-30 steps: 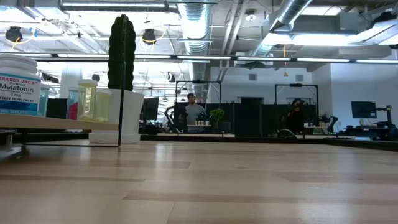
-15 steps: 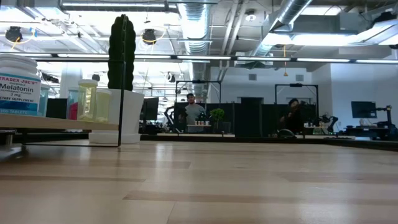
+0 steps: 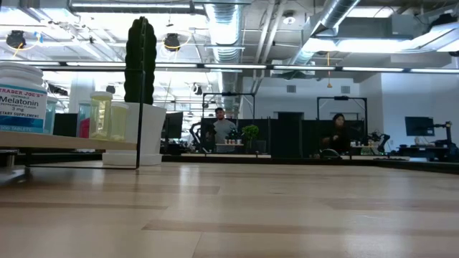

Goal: Pick and place medicine bottles onto shelf by color
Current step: Put the pink pill bottle on the shelf

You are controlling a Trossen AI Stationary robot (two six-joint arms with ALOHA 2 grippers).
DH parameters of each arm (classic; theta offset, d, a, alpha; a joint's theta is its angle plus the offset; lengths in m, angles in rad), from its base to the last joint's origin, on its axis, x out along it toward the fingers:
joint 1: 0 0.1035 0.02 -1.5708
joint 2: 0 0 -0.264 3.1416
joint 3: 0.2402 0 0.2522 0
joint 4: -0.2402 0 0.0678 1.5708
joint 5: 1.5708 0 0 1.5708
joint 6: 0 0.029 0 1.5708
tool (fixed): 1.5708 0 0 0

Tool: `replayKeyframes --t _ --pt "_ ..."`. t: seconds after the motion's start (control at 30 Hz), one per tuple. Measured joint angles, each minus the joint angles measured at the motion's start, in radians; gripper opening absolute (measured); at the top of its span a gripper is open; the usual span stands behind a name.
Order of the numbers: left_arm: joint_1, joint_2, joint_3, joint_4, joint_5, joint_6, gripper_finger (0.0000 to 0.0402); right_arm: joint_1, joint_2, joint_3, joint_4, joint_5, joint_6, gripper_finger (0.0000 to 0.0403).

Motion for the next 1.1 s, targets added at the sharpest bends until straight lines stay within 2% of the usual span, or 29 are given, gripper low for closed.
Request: replayKeyframes --t 0.17,0.4,0.8,0.93,1.1 --pt "0.006 0.000 0.000 0.056 0.000 0.003 0.0072 0.021 0.044 0.000 0.036 0.005 -0.051 0.0241" --pt "0.006 0.000 0.000 0.072 0.000 0.003 0.0073 0.005 0.093 0.000 0.103 0.008 -0.149 0.0229" --pt "0.001 0.000 0.000 0.089 0.020 -0.005 0.0073 -0.020 0.106 0.000 0.169 -0.002 -0.177 0.0222" --pt "0.001 0.000 0.000 0.095 0.026 -0.004 0.0073 -0.022 0.108 0.000 0.179 -0.001 -0.177 0.0199" --pt "0.001 0.000 0.000 0.096 0.027 -0.004 0.0073 -0.020 0.108 0.000 0.192 -0.001 -0.179 0.0146"
